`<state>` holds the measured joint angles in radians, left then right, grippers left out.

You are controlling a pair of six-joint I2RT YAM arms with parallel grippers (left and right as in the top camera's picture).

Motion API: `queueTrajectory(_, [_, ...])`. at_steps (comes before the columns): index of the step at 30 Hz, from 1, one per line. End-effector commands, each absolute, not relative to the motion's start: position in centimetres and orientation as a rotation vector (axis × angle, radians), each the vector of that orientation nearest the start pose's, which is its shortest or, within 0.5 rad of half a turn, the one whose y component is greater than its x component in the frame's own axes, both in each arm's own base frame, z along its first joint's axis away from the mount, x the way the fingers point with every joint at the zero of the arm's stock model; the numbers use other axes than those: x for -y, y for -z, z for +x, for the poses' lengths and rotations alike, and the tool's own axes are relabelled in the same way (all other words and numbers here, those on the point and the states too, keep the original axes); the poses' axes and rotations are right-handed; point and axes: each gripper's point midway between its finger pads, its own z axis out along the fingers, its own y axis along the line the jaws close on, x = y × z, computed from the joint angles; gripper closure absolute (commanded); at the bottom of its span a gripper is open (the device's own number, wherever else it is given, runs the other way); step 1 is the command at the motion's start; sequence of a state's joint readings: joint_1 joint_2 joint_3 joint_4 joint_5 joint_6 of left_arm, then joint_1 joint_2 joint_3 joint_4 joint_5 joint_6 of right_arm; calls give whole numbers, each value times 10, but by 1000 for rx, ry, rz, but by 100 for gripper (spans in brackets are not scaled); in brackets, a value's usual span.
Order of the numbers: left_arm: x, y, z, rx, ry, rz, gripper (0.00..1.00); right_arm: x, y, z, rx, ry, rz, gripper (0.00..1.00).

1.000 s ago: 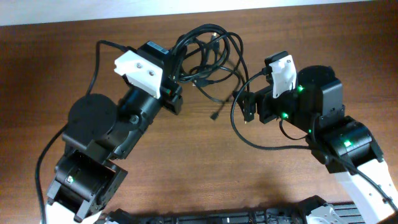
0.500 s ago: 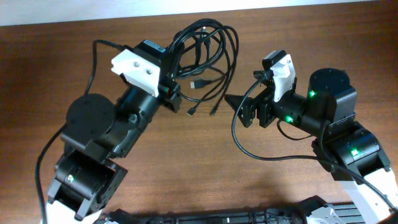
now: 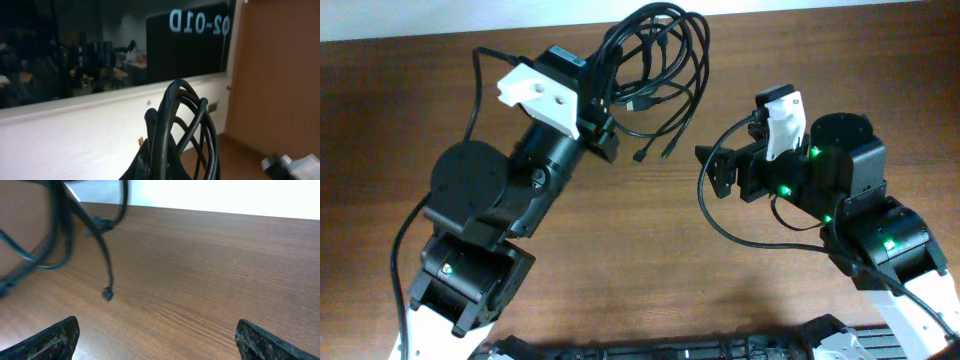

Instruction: Untangle cables

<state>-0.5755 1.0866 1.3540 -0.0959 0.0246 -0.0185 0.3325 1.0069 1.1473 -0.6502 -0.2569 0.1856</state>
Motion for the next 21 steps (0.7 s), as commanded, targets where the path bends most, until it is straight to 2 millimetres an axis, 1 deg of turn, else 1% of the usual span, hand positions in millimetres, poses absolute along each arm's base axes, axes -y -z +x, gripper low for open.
queueTrajectory(1, [203, -536, 284, -1292, 623, 410, 100, -142, -316, 295, -2081, -571, -267, 1])
queueTrajectory(4, [208, -535, 280, -1288, 648, 442, 100, -149, -325, 295, -2044, -624, -285, 1])
queueTrajectory(6, [208, -535, 280, -1289, 652, 442, 100, -157, -331, 293, -2014, -677, -321, 1])
queueTrajectory(8, [208, -534, 280, -1293, 652, 443, 100, -161, -334, 292, -2002, -698, -335, 1])
queueTrajectory(12, [216, -533, 273, -1284, 692, 496, 100, -161, -334, 292, -2002, -698, -335, 1])
queueTrajectory(18, [217, -529, 273, -1300, 694, 503, 100, -162, -335, 291, -2000, -708, -342, 1])
queueTrajectory(21, [222, -528, 269, -1298, 731, 525, 100, -159, -335, 293, -1997, -684, -326, 1])
